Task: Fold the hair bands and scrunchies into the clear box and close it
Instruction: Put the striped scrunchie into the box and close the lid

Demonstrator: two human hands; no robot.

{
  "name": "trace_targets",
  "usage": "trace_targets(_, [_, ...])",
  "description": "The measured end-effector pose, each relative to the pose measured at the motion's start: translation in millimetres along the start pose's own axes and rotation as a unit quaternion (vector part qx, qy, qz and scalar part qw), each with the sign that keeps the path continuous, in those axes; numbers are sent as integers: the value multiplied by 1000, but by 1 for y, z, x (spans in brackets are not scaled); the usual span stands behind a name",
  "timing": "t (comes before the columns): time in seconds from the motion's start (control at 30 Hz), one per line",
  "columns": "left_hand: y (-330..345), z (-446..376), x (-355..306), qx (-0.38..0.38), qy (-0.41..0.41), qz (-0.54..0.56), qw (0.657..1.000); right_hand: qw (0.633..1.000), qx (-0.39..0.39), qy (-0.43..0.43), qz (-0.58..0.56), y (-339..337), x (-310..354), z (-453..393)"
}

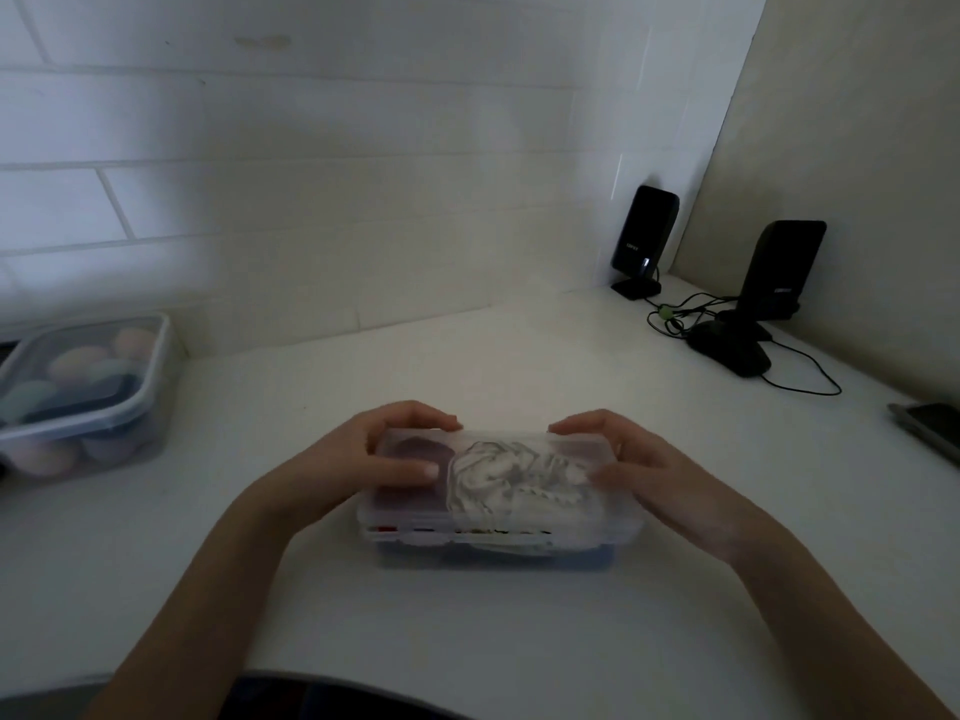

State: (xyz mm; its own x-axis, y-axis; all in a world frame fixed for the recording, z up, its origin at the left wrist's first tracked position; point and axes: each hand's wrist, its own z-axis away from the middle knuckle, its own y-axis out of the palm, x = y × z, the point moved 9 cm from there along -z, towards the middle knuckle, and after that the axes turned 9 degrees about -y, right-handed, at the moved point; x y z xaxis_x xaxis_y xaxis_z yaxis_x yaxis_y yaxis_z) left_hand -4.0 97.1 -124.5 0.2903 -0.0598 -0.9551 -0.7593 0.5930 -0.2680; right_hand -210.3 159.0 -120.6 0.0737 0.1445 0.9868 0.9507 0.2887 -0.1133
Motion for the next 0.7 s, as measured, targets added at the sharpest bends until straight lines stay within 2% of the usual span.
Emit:
trace_targets(0.2, [-3,4,0,-24,-13,-18,999,999,28,21,42,4,1,4])
trace_targets(0.33, [-6,5,-3,-43,-11,-22,999,999,33,6,20,8,6,4])
trace_targets(0.4, [-12,2,-5,-83,-16,-27,996,998,-2,-24,58,4,11,-1])
trace_targets(0.5, [-25,-5,-16,-192,12,-28,981,989,-87,-61,101,-11,11,-12])
trace_targets(0.57, [-31,-9,-16,-240,30,-11,970,990,-90,-56,94,-14,5,-17])
trace_targets(0.63, [-30,-9,-12,-236,30,39,970,995,-55,-39,70,-10,-4,-17])
trace_targets(0.7, [-23,-9,-7,-174,32,48,983,995,-12,-37,93,-3,-8,-16])
